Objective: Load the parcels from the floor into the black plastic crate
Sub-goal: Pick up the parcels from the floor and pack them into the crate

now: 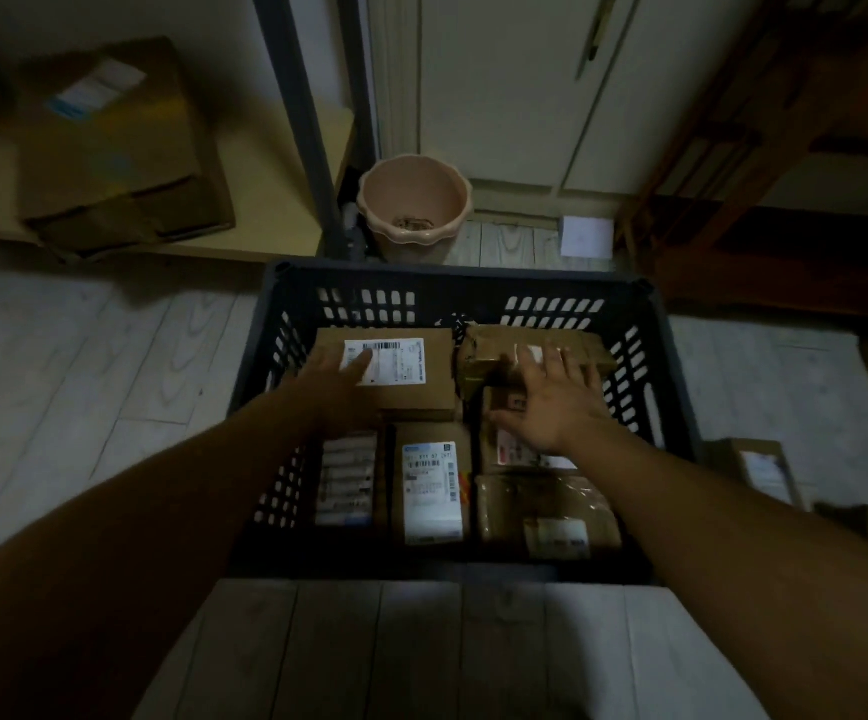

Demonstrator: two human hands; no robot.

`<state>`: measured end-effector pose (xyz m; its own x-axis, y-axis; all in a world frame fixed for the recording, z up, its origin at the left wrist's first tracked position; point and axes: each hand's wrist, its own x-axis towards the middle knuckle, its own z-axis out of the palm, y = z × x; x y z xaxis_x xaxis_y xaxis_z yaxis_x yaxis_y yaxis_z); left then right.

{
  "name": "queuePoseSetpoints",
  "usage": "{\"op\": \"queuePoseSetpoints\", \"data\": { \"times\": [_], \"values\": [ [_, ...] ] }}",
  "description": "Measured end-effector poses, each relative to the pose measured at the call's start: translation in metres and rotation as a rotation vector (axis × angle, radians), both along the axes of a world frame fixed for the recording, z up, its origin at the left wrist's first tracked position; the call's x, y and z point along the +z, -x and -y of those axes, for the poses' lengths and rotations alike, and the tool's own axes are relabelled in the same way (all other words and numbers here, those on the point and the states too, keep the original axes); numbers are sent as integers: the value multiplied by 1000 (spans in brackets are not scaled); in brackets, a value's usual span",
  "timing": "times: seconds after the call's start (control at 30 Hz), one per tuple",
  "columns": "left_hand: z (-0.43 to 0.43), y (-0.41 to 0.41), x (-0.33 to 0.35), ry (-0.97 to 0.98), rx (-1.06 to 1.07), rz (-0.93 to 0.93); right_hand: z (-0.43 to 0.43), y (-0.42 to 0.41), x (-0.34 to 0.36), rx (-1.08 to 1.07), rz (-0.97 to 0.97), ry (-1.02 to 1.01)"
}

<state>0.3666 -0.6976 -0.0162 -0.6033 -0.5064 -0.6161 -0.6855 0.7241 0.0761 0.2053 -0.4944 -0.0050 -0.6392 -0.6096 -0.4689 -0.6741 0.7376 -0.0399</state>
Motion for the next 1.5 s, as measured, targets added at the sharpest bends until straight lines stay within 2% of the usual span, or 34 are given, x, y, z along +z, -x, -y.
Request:
{"op": "queuePoseSetpoints", "data": {
  "times": [0.13, 0.37, 0.57, 0.8, 0.9, 1.07, 1.2, 1.37, 1.5],
  "values": [
    [-27, -37, 118, -27, 28, -16, -39, -14, 112, 9, 86, -28],
    [-111, -108, 363, -84, 189, -62, -111, -53, 344, -3, 216, 83],
    [-179, -164, 475, -85, 272, -118, -186, -102, 461, -36, 194, 119],
    [-259, -163, 550, -52, 81, -176, -275, -156, 533, -47, 207, 76],
    [-309, -135, 583, -74, -50, -196, -333, -153, 568, -138, 145, 122],
    [-409, -60, 619, -161, -265, -323, -454, -107, 604, -356, 25, 104],
    [-507, 8, 635, -187, -399, -341, -569, -61, 616, -492, -37, 73],
    [-617, 86, 641, -273, -402, -372, -701, -1, 623, -598, -38, 45],
    [-661, 123, 640, -340, -370, -380, -762, 41, 627, -650, -21, 54]
  ]
}}
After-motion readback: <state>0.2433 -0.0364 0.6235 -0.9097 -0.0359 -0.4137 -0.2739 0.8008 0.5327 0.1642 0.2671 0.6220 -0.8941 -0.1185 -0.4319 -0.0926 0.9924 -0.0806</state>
